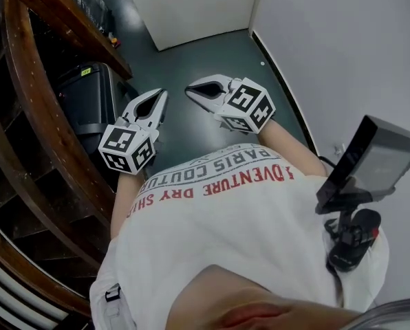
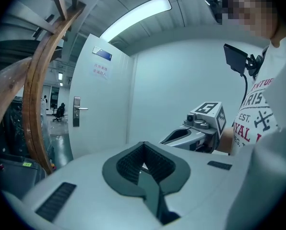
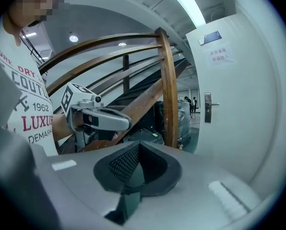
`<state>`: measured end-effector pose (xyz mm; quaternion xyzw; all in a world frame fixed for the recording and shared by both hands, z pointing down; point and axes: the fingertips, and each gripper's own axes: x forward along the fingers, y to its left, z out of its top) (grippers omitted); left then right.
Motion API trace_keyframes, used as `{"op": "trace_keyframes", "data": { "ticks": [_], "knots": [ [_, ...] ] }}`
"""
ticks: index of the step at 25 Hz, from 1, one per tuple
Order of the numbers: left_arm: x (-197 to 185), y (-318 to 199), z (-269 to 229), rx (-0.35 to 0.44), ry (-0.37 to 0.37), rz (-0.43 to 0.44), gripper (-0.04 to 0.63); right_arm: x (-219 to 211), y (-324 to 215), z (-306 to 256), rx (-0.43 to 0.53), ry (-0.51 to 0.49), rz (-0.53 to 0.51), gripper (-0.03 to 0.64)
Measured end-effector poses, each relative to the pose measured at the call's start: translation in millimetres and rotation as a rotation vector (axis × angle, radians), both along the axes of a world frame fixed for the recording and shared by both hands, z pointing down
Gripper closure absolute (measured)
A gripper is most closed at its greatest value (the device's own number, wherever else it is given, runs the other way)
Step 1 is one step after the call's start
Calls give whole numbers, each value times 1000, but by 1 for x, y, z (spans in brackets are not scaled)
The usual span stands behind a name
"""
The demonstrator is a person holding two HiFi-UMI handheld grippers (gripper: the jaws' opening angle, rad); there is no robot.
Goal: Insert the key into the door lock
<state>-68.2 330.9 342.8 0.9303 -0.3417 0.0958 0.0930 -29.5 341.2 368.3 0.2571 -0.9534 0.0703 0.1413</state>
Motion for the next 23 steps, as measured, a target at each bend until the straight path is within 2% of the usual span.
{"op": "trace_keyframes", "data": {
  "ticks": [5, 11, 16, 23],
  "knots": [
    [15, 16, -6, -11, 15, -22, 595, 15, 21, -8, -1, 5, -19, 617],
    [39, 33, 12, -46, 22, -15, 595, 38, 37, 14, -15, 7, -12, 617],
    [59, 47, -2, -45, 21, -18, 595, 57, 42, -3, -14, -3, -19, 617],
    [69, 56, -2, -54, 38, -43, 595, 70, 53, 3, 8, 17, -35, 617]
  ]
}}
